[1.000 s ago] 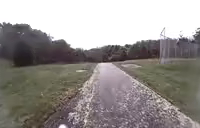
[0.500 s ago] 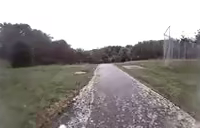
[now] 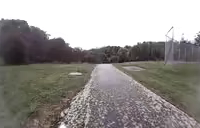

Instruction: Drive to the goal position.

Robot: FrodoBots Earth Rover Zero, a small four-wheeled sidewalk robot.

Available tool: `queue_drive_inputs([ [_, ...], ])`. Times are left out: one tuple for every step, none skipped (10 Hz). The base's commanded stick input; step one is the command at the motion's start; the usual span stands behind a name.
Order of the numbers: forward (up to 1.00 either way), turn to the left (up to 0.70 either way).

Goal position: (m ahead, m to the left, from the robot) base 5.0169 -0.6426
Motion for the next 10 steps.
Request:
queue_drive_inputs([
  [1.00, -0.05],
  [1.00, -0.14],
  [1.00, -0.23],
  [0.77, -0.21],
  [0.34, -0.09],
  [0.00, 0.00],
  [0.00, 0.00],
  [0.27, 0.00],
  [0.71, 0.00],
  [1.00, 0.00],
])
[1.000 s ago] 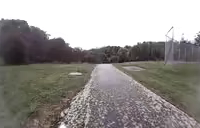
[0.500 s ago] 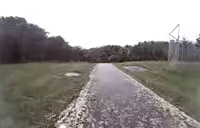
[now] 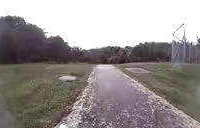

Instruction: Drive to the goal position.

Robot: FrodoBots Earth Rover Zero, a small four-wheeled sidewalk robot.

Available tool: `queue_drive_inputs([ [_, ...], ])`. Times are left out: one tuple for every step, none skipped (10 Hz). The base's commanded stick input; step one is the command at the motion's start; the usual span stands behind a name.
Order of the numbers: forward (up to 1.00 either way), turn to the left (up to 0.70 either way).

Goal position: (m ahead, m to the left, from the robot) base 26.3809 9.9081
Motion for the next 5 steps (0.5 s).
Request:
queue_drive_inputs([
  [1.00, 0.00],
  [1.00, 0.00],
  [1.00, 0.00],
  [1.00, 0.00],
  [1.00, 0.00],
])
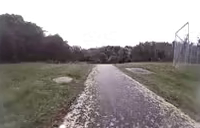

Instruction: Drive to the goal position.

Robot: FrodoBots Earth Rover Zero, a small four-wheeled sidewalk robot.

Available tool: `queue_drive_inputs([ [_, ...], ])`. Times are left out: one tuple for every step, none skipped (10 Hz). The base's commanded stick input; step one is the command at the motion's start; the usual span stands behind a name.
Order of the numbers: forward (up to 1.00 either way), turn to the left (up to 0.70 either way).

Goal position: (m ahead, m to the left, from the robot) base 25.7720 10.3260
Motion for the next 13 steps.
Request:
queue_drive_inputs([
  [1.00, 0.00],
  [1.00, 0.00],
  [1.00, 0.00],
  [1.00, 0.00],
  [1.00, -0.07],
  [1.00, -0.24],
  [1.00, -0.27],
  [1.00, -0.25],
  [1.00, -0.07],
  [1.00, 0.00],
  [1.00, 0.00],
  [1.00, -0.07],
  [1.00, -0.16],
])
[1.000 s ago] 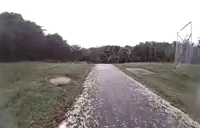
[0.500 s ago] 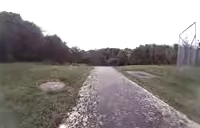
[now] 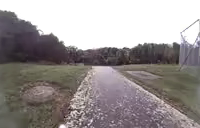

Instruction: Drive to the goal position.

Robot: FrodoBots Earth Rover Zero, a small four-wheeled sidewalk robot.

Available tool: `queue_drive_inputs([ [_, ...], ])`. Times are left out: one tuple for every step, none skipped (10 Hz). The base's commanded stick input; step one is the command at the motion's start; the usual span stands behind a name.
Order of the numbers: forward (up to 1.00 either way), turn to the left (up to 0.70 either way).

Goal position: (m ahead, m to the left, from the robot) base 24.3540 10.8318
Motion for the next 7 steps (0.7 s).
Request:
queue_drive_inputs([
  [1.00, -0.25],
  [1.00, -0.13],
  [1.00, 0.00],
  [1.00, 0.00],
  [1.00, 0.00],
  [1.00, 0.00],
  [1.00, 0.00],
])
